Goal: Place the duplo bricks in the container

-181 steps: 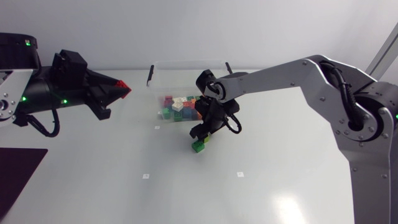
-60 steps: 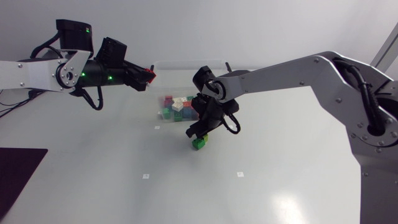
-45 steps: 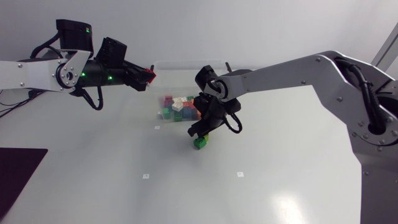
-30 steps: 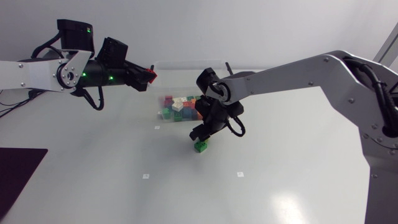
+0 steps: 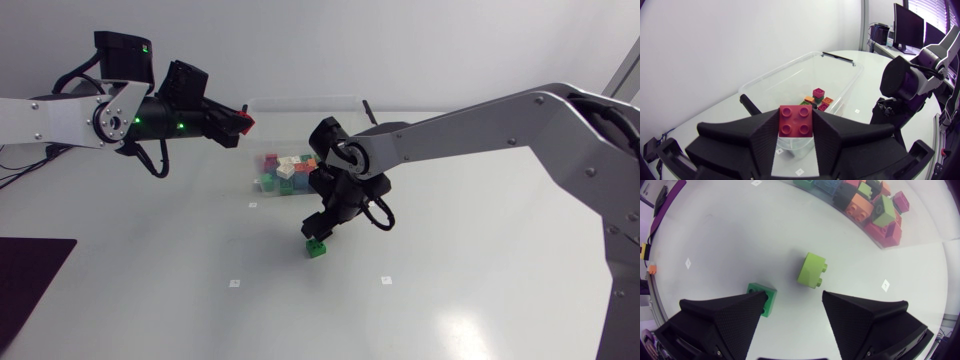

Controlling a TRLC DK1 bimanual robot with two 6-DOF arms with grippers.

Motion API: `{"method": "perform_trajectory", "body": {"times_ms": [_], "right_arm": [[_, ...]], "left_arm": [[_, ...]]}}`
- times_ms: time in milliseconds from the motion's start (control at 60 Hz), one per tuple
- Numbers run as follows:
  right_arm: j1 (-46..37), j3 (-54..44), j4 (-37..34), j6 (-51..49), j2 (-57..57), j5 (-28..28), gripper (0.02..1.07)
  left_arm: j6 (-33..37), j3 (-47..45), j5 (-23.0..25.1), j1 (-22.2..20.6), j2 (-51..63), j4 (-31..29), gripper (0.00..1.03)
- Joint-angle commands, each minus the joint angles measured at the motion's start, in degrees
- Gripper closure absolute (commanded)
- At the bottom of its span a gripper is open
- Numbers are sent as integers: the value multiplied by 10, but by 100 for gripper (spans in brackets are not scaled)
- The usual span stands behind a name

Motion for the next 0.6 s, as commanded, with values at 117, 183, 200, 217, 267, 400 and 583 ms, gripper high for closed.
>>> {"method": "perform_trajectory", "body": {"times_ms": [117,183,200,217,267,400,583], "right_arm": [[-6,29,-32,36,9,9,18],[-10,51,-49,48,16,9,19],[-10,55,-52,49,16,9,19],[-11,58,-55,51,17,9,19],[-12,69,-63,57,18,9,19],[-9,86,-76,71,38,18,19],[-9,102,-77,82,69,29,27]], "left_arm": [[-14,-12,0,-5,-16,8,90],[-14,-13,0,-5,-16,8,90],[-14,-13,0,-5,-16,8,90],[-14,-13,0,-5,-16,8,90],[-14,-13,0,-5,-17,7,90],[-14,-10,0,-5,-17,5,90],[-14,-7,0,-6,-16,5,90]]}}
